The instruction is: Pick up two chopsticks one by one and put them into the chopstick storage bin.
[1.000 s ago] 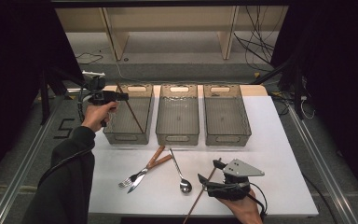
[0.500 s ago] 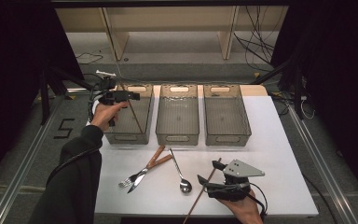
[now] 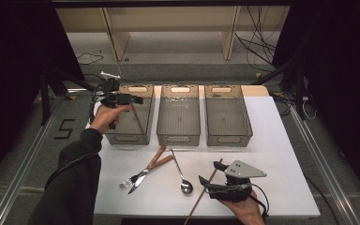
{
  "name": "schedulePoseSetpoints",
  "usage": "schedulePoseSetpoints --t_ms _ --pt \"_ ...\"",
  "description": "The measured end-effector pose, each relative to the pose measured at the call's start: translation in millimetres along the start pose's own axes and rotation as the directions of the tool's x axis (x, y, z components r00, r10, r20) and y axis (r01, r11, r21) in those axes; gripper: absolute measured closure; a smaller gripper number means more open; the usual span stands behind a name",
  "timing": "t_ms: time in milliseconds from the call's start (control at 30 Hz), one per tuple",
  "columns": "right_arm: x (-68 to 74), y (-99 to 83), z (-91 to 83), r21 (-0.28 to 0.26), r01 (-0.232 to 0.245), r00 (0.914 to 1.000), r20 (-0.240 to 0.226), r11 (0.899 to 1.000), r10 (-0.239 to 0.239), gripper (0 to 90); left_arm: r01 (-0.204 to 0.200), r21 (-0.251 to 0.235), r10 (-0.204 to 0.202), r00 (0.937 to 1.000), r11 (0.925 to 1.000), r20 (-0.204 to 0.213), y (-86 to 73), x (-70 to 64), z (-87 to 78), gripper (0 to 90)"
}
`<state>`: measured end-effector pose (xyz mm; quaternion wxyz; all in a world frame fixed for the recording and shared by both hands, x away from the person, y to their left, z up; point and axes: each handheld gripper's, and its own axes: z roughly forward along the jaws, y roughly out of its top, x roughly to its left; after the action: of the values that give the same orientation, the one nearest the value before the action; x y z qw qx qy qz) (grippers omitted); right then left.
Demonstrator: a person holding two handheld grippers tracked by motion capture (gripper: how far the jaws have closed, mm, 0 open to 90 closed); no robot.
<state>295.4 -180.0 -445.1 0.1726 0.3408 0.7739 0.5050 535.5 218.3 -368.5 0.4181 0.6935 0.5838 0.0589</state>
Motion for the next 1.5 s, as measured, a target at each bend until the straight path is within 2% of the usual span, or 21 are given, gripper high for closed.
schedulePoseSetpoints --t_ms 200,333,467,567,633,733,800,833,867,900,967,1067,1200,1367,1500 --pt "-3.7 -1.0 -0.4 0.010 -0.003 0.9998 0.017 1.000 0.003 28.0 -0.059 -0.030 0.060 0.9977 0.9978 0.033 -19.8 -14.9 -20.7 16.1" --pt "-7.4 -1.7 -1.2 0.021 -0.012 0.9993 0.036 1.000 0.011 28.0 -0.099 -0.039 0.101 0.9931 0.9943 0.060 -39.1 -28.1 -31.6 16.1" --pt "-10.7 -3.7 -2.6 0.027 -0.014 0.9984 0.055 1.000 0.013 28.0 -0.109 -0.074 0.116 0.9880 0.9913 0.102 -64.8 -40.6 -41.9 16.0" --pt "-15.2 -6.8 -3.0 0.026 -0.029 0.9976 0.064 0.999 0.027 28.0 -0.127 -0.089 0.138 0.9819 0.9879 0.130 -86.4 -48.6 -44.2 16.0" --pt "-17.1 -7.8 -3.8 0.027 -0.032 0.9975 0.063 0.999 0.030 28.0 -0.126 -0.092 0.139 0.9782 0.9878 0.154 -99.5 -50.7 -43.2 16.0" --pt "-18.2 -6.3 -5.6 0.030 -0.002 0.9991 0.042 1.000 0.000 28.7 -0.124 -0.097 0.140 0.9748 0.9874 0.174 -117.5 -49.3 -40.0 16.0" --pt "-19.8 -3.9 -6.7 0.051 0.035 0.9993 0.009 0.998 -0.035 29.3 -0.129 -0.090 0.143 0.9733 0.9876 0.180 -128.3 -47.1 -37.7 16.0" --pt "-21.0 -2.7 -6.8 0.060 0.049 0.9986 -0.023 0.997 -0.048 29.5 -0.137 -0.074 0.148 0.9737 0.9879 0.174 -131.9 -46.5 -36.4 16.0" --pt "-22.1 -1.2 -6.4 0.078 0.071 0.9961 -0.057 0.994 -0.067 29.4 -0.143 -0.075 0.154 0.9738 0.9869 0.167 -135.6 -46.0 -36.3 16.0" --pt "-22.2 0.2 -5.9 0.100 0.102 0.9929 -0.072 0.990 -0.095 29.1 -0.151 -0.080 0.162 0.9728 0.9853 0.165 -139.2 -45.3 -37.0 16.0" --pt "-22.6 3.0 -5.2 0.141 0.166 0.9822 -0.111 0.976 -0.151 29.1 -0.163 -0.085 0.174 0.9721 0.9830 0.157 -146.0 -44.5 -38.7 16.0" --pt "-23.9 9.1 -3.7 0.185 0.211 0.9705 -0.156 0.960 -0.184 29.4 -0.178 -0.106 0.191 0.9717 0.9783 0.138 -156.2 -44.3 -42.4 16.0" --pt "-27.3 19.7 -2.1 0.221 0.249 0.9630 -0.161 0.943 -0.216 31.0 -0.193 -0.134 0.212 0.9666 0.9720 0.144 -168.0 -44.9 -47.5 16.0" --pt "-31.1 23.1 5.6 0.268 0.264 0.9601 -0.166 0.927 -0.225 32.4 -0.210 -0.139 0.230 0.9610 0.9678 0.153 -182.3 -49.0 -49.5 15.9" --pt "-31.3 22.2 11.6 0.318 0.309 0.9471 -0.190 0.897 -0.259 32.9 -0.219 -0.139 0.240 0.9576 0.9658 0.159 -192.4 -52.0 -48.8 15.9"
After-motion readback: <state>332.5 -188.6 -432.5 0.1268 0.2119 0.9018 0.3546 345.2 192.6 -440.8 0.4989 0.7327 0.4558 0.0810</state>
